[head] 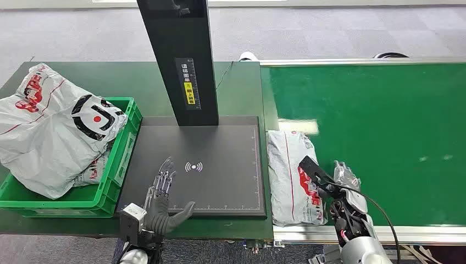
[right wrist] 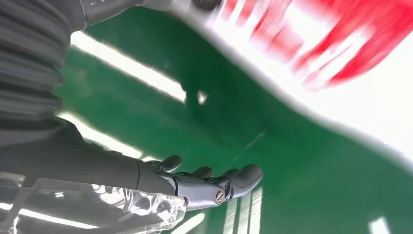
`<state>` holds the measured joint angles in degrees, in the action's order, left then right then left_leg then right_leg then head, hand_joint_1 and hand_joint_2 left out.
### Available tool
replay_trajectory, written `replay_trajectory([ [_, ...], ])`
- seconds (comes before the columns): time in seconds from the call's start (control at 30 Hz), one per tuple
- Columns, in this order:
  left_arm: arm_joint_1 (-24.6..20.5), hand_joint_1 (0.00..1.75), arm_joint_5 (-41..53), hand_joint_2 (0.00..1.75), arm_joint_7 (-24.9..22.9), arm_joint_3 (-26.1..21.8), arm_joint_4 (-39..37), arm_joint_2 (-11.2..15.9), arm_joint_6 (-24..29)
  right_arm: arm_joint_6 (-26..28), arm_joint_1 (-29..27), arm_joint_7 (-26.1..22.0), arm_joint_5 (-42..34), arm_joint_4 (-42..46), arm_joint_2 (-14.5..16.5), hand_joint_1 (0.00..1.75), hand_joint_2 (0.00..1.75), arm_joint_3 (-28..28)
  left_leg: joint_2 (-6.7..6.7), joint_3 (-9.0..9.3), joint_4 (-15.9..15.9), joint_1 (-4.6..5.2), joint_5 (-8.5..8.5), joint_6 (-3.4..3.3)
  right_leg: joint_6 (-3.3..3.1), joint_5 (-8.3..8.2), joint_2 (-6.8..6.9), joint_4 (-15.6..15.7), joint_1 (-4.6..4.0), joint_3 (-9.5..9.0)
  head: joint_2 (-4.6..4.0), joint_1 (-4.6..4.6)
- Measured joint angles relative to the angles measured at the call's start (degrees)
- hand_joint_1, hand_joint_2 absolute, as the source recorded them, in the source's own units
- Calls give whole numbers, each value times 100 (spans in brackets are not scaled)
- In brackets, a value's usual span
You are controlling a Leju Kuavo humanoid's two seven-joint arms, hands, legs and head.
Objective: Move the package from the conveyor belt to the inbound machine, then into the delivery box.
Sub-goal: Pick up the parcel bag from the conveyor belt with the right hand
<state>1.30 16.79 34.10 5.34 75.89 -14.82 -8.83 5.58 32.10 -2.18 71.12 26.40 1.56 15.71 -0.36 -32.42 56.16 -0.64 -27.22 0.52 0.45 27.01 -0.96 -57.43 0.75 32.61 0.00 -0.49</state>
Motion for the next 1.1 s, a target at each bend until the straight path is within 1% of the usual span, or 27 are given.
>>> replay_trajectory([
  [0.07, 4, 0, -5, 175, 35, -2, -1, 13, -4, 451, -53, -600, -230, 10, 44, 0, 175, 38, -1, -1, 0, 0, 0, 0, -1, -1, 0, 0, 0, 2, 0, -2],
  [0.1, 6, 0, -9, 175, 69, -4, -3, 26, -8, 888, -99, -1084, -416, 39, 92, 0, 175, 64, -3, -2, 0, 0, 1, 0, -1, -2, 1, 0, 0, 4, 0, -3],
  [0.13, 7, 0, -11, 175, 95, -6, -9, 37, -9, 1345, -136, -1404, -533, 89, 146, 0, 175, 79, -5, -3, 0, -1, 1, 0, -1, -2, 1, 0, 0, 6, 0, -5],
  [0.17, 7, 0, -11, 175, 115, -8, -18, 45, -9, 1733, -159, -1578, -602, 153, 199, 0, 175, 81, -6, -3, 0, -2, 2, 1, -2, -2, 2, -1, -1, 7, 0, -5],
  [0.2, 5, 0, -11, 175, 126, -9, -28, 50, -9, 2010, -172, -1652, -649, 219, 246, 0, 175, 81, -8, -3, 0, -4, 2, 1, -2, -1, 3, -1, -3, 7, 0, -5],
  [0.27, 2, 0, -11, 175, 138, -10, -45, 54, -9, 2298, -192, -1726, -703, 320, 312, 0, 175, 79, -8, -5, 0, -6, 2, 1, -2, -1, 3, -2, -5, 7, 0, -4],
  [0.37, -9, 0, -11, 175, 145, -9, -56, 60, -9, 2435, -237, -1845, -782, 388, 378, 0, 175, 76, -7, -9, 0, -4, 1, 1, -2, -1, 2, -2, -3, 10, 0, -4],
  [0.5, -26, 0, -9, 175, 181, -4, -97, 62, -10, 2494, -280, -2129, -988, 389, 439, 0, 175, 66, -12, -13, 1, -2, 1, 1, -1, 0, 5, -2, -1, 14, 0, -3],
  [0.6, -58, 0, -2, 175, 206, 1, -145, 63, -11, 2956, -387, -2213, -804, 457, 500, 0, 175, 32, -11, -14, 1, -2, 1, 1, -1, -1, 5, -2, -1, 15, 0, -3],
  [0.67, -67, 0, 1, 175, 208, 4, -169, 63, -6, 3279, -532, -2281, -479, 783, 624, 0, 175, 89, -11, -17, 0, -3, 1, 1, -1, -1, 5, -2, -2, 18, 0, -4],
  [0.73, -67, 0, 7, 175, 208, 15, -176, 62, 14, 3393, -628, -2514, -371, 1207, 806, 0, 175, 281, -10, -19, 0, -5, 1, 1, -2, 0, 4, -2, -4, 22, 0, -5],
  [0.8, -67, 0, 14, 175, 208, 43, -177, 60, 54, 3408, -637, -2806, -694, 1414, 938, 0, 175, 456, -11, -20, -1, -6, 2, 1, -2, 1, 6, -2, -5, 23, 0, -5],
  [0.87, -68, 0, 16, 175, 208, 72, -177, 59, 95, 3381, -635, -2990, -1212, 1453, 993, 0, 175, 505, -15, -22, -1, -5, 2, 1, -1, 2, 8, -2, -4, 22, 0, -3],
  [0.93, -69, 0, 16, 175, 207, 89, -177, 59, 121, 3333, -635, -3081, -1594, 1452, 1013, 0, 175, 494, -15, -23, 0, -3, 2, 1, 0, 1, 8, -2, -3, 21, 0, -3],
  [1.03, -70, 0, 17, 175, 205, 104, -177, 59, 149, 3247, -635, -3164, -1837, 1451, 1033, 0, 175, 479, -18, -23, 1, -1, 2, 1, 0, 1, 9, -2, 0, 21, 0, -3],
  [1.1, -68, 0, 17, 175, 205, 106, -177, 59, 161, 3092, -634, -3198, -1983, 1448, 1038, 0, 175, 448, -21, -23, 1, -1, 2, 1, 0, 1, 9, -2, 0, 21, 0, -3],
])
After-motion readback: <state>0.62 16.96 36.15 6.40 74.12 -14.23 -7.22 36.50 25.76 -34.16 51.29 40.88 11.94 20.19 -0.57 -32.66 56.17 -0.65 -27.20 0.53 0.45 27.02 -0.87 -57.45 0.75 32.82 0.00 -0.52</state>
